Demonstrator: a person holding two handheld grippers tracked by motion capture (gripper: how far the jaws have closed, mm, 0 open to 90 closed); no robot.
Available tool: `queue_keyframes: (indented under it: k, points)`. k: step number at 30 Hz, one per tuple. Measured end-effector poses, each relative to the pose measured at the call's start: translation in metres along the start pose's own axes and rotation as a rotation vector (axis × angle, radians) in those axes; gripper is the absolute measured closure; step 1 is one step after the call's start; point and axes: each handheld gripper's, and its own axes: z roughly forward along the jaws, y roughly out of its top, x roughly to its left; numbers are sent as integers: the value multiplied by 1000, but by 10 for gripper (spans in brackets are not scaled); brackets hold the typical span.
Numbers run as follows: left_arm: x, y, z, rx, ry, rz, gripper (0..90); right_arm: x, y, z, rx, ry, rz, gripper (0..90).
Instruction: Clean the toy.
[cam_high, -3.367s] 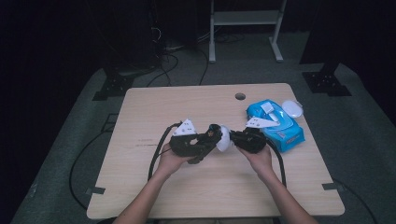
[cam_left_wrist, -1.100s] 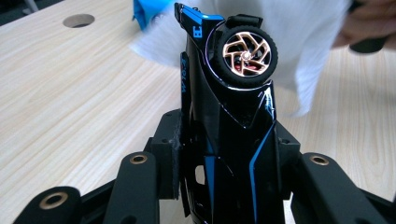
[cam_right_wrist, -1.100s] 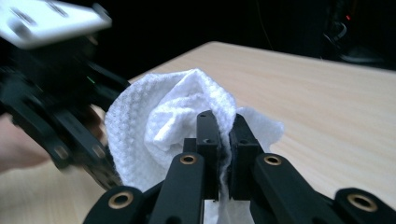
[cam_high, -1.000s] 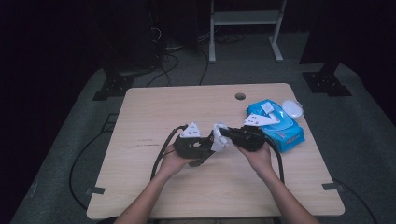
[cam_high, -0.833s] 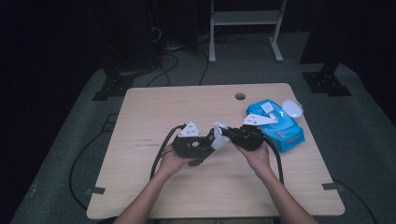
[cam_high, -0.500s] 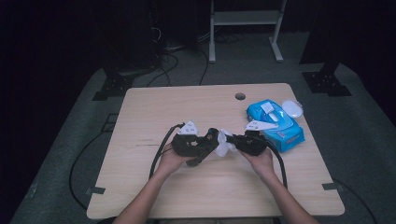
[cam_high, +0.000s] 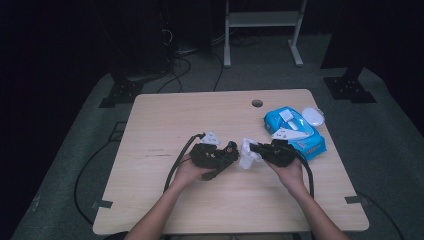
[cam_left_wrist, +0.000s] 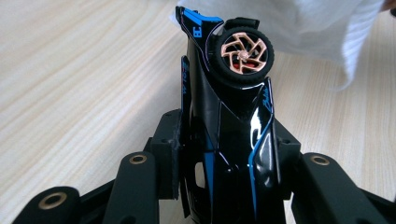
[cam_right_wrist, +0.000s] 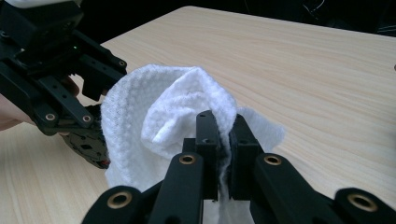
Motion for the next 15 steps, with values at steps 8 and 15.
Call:
queue_keyframes:
  k: [8,15]
  points:
    - [-9,1,11,88,20,49,561,0,-2,4,11,6,-1,843]
    - [-6,3,0,20,-30,6,464,3,-2,7,26,18,-6,843]
